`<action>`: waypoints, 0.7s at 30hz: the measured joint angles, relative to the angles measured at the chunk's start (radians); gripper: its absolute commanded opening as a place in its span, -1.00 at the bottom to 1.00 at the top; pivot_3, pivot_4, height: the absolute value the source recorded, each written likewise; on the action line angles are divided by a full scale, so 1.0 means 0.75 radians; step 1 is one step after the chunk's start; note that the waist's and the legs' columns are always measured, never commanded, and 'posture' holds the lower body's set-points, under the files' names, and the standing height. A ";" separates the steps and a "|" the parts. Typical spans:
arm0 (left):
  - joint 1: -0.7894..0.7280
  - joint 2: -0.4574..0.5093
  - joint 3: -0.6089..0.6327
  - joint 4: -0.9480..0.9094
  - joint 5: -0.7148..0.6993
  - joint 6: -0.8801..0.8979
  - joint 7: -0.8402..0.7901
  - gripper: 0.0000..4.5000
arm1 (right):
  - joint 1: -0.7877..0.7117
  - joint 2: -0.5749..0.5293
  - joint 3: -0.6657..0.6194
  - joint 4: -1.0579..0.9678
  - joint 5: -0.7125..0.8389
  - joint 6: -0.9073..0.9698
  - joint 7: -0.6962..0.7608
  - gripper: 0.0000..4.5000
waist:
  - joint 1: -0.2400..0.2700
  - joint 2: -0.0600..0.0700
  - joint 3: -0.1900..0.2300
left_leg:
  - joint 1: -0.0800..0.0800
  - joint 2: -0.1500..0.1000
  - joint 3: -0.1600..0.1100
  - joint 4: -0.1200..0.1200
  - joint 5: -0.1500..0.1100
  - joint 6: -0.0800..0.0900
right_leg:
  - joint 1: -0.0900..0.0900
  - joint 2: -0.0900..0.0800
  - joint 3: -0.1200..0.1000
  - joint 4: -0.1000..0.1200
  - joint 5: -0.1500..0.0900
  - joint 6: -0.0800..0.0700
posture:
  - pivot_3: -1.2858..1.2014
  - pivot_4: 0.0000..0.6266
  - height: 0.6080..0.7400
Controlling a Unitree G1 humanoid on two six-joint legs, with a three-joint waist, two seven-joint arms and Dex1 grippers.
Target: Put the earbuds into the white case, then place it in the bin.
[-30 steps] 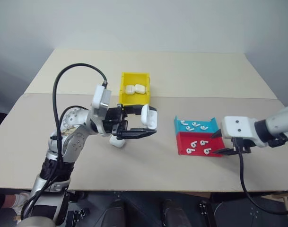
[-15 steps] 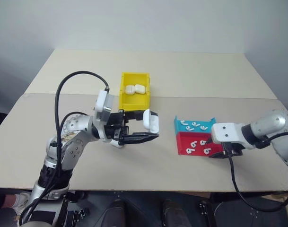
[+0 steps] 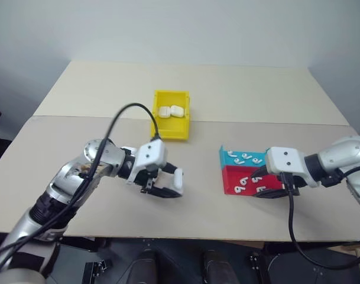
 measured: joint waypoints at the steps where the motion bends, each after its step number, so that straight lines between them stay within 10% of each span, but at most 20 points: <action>1: -0.021 0.021 -0.033 -0.002 0.030 -0.006 -0.042 0.25 | 0.010 -0.002 -0.011 -0.013 0.002 0.007 -0.007 0.30 | -0.001 0.000 0.000 | 0.000 0.000 0.000 0.000 0.000 0.000 | 0.000 0.000 0.000 0.000 0.000 0.000 | 0.03 -0.52 1.00; 17: -0.107 -0.076 -0.272 0.154 0.529 -0.183 -0.107 0.25 | 0.098 -0.003 -0.084 -0.141 0.082 0.114 -0.106 0.30 | 0.003 0.001 -0.001 | 0.001 0.000 0.000 0.002 0.000 0.000 | 0.002 0.000 0.000 0.002 0.000 0.000 | 0.03 -0.52 1.00; 21: -0.104 -0.100 -0.273 0.164 0.595 -0.194 -0.088 0.81 | 0.104 -0.003 -0.100 -0.175 0.096 0.136 -0.131 0.28 | 0.000 0.002 -0.002 | 0.004 0.000 -0.001 0.002 0.000 0.001 | 0.003 0.000 0.000 0.004 0.001 0.000 | 0.03 -0.52 1.00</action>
